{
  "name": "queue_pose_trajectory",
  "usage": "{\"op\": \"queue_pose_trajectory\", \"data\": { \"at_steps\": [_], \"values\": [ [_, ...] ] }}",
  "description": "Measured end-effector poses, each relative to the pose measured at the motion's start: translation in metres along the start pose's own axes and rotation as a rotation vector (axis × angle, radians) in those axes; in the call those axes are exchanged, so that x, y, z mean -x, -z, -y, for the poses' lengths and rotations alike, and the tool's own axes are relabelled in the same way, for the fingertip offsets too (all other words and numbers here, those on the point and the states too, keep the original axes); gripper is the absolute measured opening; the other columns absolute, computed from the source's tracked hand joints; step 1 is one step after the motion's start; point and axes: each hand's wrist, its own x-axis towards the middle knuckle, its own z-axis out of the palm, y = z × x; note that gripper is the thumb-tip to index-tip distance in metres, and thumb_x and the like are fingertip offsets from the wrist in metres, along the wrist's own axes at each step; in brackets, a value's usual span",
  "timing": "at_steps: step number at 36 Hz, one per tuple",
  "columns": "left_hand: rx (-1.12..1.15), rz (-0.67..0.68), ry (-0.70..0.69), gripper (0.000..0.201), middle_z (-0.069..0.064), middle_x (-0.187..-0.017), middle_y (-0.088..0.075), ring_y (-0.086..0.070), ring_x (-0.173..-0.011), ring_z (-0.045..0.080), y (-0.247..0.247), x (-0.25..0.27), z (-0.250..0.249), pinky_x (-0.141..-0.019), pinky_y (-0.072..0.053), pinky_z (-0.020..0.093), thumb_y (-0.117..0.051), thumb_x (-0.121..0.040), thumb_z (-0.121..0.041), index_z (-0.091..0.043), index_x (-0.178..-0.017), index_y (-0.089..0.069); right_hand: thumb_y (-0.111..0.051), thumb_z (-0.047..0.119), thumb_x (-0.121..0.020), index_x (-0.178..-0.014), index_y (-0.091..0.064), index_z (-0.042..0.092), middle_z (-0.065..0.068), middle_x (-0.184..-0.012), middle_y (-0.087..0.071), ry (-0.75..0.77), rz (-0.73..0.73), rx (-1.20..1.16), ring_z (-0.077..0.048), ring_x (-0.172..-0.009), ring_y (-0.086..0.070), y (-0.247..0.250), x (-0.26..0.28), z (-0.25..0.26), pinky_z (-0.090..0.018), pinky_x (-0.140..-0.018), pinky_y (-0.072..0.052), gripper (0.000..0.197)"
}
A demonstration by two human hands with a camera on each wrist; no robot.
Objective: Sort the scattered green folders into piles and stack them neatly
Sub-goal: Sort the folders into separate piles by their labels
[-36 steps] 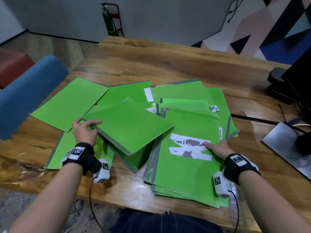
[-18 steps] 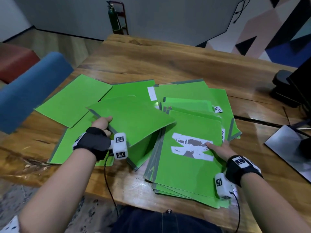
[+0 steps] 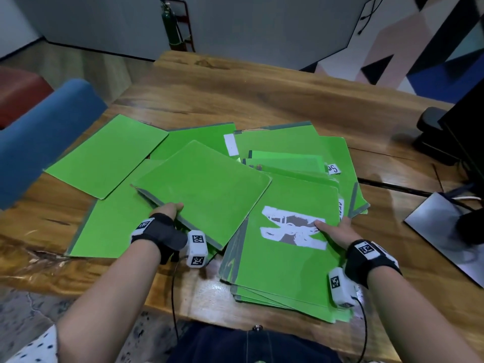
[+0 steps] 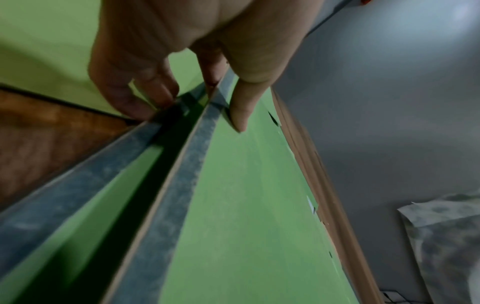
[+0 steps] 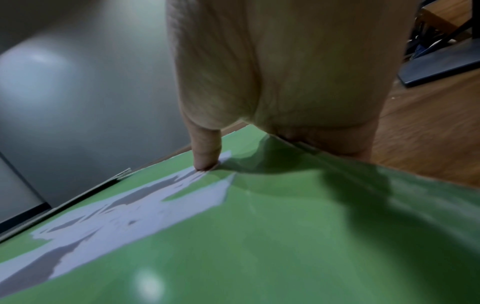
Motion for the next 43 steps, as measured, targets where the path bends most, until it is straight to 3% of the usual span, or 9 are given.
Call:
{"op": "queue_pose_trajectory", "data": {
  "at_steps": [3,6,13,20,22,26,29,37,43],
  "values": [
    [-0.006,-0.016,-0.002,0.035,0.013,-0.080,-0.055,-0.055,-0.073,0.029,0.004,-0.009,0.005,-0.080,-0.047,0.034,-0.064,-0.086,-0.034,-0.002,-0.090,-0.052,-0.066,0.045,-0.084,-0.151,0.003,0.009,-0.015,-0.159,-0.005,-0.005,-0.003,-0.006,-0.034,-0.143,-0.018,0.000,-0.001,0.000,-0.052,-0.113,-0.024,0.103],
    [0.011,-0.026,-0.010,0.037,0.012,-0.075,-0.053,-0.047,-0.055,0.025,0.005,0.010,0.004,-0.065,-0.043,0.031,-0.065,-0.086,-0.032,-0.002,-0.105,-0.055,-0.066,0.045,-0.084,-0.151,0.003,0.009,-0.015,-0.159,-0.005,-0.013,-0.003,-0.007,-0.034,-0.143,-0.018,0.000,-0.001,0.001,-0.052,-0.113,-0.024,0.103],
    [-0.101,-0.335,-0.396,0.035,0.018,-0.113,-0.065,-0.063,-0.098,0.035,-0.006,0.074,-0.030,-0.083,-0.054,0.040,-0.063,-0.086,-0.021,0.002,-0.111,-0.060,-0.067,0.044,-0.083,-0.151,0.003,0.009,-0.014,-0.159,-0.005,-0.012,-0.012,-0.008,-0.034,-0.144,-0.018,0.000,-0.001,0.001,-0.052,-0.113,-0.024,0.103],
    [-0.221,-0.385,-0.851,0.036,0.014,-0.115,-0.063,-0.060,-0.095,0.027,-0.014,0.141,-0.088,-0.080,-0.049,0.031,-0.060,-0.091,-0.019,0.001,-0.120,-0.057,-0.067,0.043,-0.084,-0.151,0.004,0.009,-0.014,-0.159,-0.006,-0.020,-0.020,-0.024,-0.034,-0.143,-0.018,0.000,0.001,0.002,-0.050,-0.113,-0.025,0.103],
    [-0.199,-0.366,-0.934,0.030,0.012,-0.105,-0.063,-0.055,-0.087,0.022,-0.009,0.148,-0.105,-0.074,-0.045,0.028,-0.061,-0.090,-0.019,0.000,-0.113,-0.059,-0.068,0.044,-0.083,-0.151,0.003,0.009,-0.015,-0.159,-0.006,-0.022,-0.024,-0.017,-0.034,-0.143,-0.019,-0.001,0.001,0.003,-0.050,-0.113,-0.025,0.104],
    [-0.097,-0.204,-1.039,0.042,0.009,-0.123,-0.061,-0.057,-0.112,0.025,0.007,0.158,-0.135,-0.098,-0.046,0.041,-0.066,-0.086,-0.020,-0.003,-0.123,-0.056,-0.068,0.044,-0.083,-0.151,0.002,0.009,-0.015,-0.159,-0.006,-0.024,-0.020,-0.016,-0.034,-0.143,-0.019,-0.001,0.002,0.003,-0.051,-0.113,-0.025,0.104],
    [-0.087,-0.084,-1.107,0.021,0.001,-0.102,-0.063,-0.058,-0.098,0.019,0.016,0.167,-0.143,-0.090,-0.047,0.032,-0.065,-0.087,-0.016,-0.009,-0.106,-0.060,-0.068,0.044,-0.083,-0.151,0.002,0.009,-0.014,-0.159,-0.006,-0.019,-0.019,-0.020,-0.033,-0.144,-0.019,0.000,0.003,0.004,-0.049,-0.113,-0.025,0.104],
    [-0.038,0.263,-0.794,0.021,-0.002,-0.065,-0.041,-0.039,-0.058,0.011,0.005,0.150,-0.109,-0.050,-0.039,0.019,-0.057,-0.091,-0.009,-0.014,-0.074,-0.047,-0.048,0.054,-0.092,-0.151,0.004,0.009,-0.012,-0.160,0.000,-0.005,0.014,-0.052,-0.032,-0.145,-0.013,0.001,0.009,0.004,-0.051,-0.114,-0.020,0.090],
    [-0.236,0.353,-0.568,0.012,0.004,-0.078,-0.049,-0.045,-0.073,0.020,-0.031,0.108,-0.033,-0.057,-0.037,0.025,-0.052,-0.094,-0.006,-0.005,-0.106,-0.053,-0.029,0.062,-0.094,-0.152,0.006,0.013,-0.010,-0.160,0.002,-0.015,0.039,-0.117,-0.031,-0.146,-0.010,0.003,0.007,0.003,-0.050,-0.116,-0.017,0.083]
  ]
}}
